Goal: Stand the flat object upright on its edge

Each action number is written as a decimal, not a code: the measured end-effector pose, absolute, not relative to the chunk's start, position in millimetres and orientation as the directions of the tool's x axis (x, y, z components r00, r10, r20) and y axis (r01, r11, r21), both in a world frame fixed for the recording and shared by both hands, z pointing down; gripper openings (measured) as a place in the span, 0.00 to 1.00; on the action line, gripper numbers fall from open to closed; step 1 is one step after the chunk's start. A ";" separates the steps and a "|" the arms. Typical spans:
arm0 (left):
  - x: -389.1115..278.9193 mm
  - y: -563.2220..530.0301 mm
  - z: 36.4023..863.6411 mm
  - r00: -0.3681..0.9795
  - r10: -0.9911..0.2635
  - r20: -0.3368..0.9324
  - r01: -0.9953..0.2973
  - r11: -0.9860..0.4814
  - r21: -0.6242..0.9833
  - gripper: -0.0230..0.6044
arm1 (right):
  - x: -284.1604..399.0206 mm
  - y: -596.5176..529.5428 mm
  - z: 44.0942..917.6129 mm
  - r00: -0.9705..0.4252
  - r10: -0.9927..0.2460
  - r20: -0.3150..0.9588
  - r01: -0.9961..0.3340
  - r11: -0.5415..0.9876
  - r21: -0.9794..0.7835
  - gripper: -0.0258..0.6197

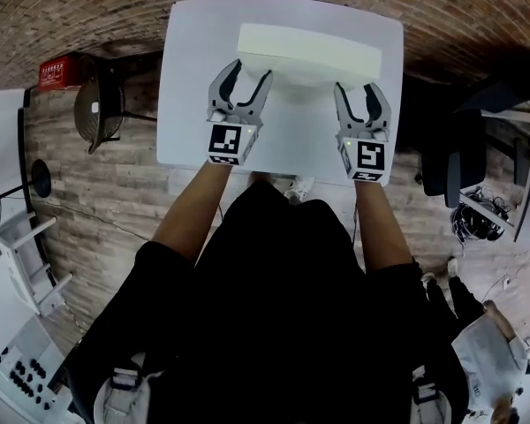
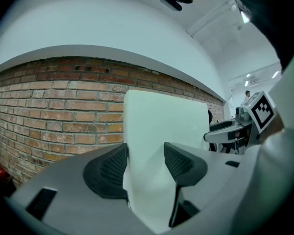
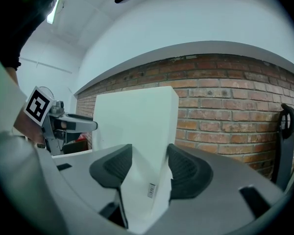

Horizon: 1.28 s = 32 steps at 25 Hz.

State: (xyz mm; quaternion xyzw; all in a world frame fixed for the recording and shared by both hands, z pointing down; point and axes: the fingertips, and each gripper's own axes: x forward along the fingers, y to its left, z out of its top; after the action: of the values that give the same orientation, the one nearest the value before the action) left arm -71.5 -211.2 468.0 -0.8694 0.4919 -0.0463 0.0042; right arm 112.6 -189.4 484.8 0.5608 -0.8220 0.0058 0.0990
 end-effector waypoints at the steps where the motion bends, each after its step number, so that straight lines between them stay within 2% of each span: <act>1: -71.3 -209.3 469.9 0.512 -0.856 0.076 -0.855 -0.516 -0.050 0.41 | 113.3 -187.6 487.0 -0.349 -0.922 0.170 -0.923 0.369 0.107 0.39; 32: -74.7 -172.6 510.6 0.511 -0.858 0.049 -0.856 -0.513 -0.060 0.41 | 110.5 -155.3 519.2 -0.381 -0.906 0.186 -0.906 0.406 0.123 0.38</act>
State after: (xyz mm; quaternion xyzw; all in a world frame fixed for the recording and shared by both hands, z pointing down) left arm -74.7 -172.6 510.6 -0.8690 0.4934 -0.0359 0.0139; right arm 110.5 -155.3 519.2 0.5450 -0.8309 -0.0004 0.1121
